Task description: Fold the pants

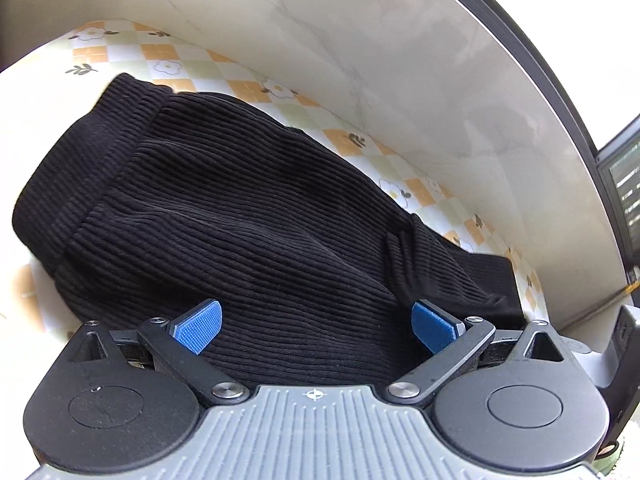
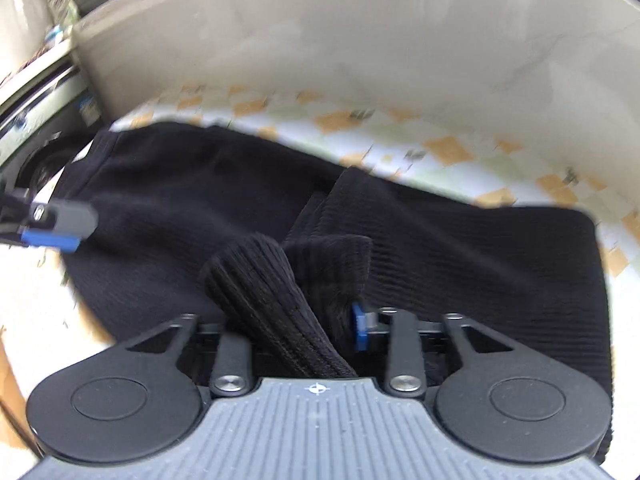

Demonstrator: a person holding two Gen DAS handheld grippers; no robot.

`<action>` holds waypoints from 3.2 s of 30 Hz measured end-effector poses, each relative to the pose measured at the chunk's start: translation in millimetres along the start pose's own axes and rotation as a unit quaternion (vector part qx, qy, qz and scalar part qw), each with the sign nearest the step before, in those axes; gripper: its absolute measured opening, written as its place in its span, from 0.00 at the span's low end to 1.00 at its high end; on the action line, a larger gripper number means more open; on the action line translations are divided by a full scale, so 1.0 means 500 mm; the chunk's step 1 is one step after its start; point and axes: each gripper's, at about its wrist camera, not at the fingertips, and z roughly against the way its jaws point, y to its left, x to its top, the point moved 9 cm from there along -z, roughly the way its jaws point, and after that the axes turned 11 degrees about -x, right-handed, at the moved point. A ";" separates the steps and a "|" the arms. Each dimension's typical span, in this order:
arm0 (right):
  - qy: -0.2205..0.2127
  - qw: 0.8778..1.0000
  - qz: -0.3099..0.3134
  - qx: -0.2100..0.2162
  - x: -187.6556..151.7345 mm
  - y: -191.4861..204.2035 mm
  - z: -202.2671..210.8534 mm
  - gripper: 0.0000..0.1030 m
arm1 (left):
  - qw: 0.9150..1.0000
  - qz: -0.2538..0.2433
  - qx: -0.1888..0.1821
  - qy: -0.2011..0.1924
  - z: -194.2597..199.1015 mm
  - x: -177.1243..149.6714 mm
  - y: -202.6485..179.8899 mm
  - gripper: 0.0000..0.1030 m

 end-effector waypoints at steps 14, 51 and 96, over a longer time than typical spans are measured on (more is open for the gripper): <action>-0.041 0.997 -0.058 0.017 -0.064 -0.112 0.133 0.60 | 0.992 -0.013 -0.089 0.086 -0.116 -0.043 -0.136 0.70; -0.038 0.995 0.093 0.028 -0.121 -0.229 0.083 0.09 | 0.988 0.020 -0.028 0.151 -0.307 -0.118 -0.263 0.05; -0.046 0.995 -0.034 -0.077 -0.134 -0.164 0.048 0.49 | 0.992 0.050 -0.035 0.106 -0.317 0.027 -0.147 0.48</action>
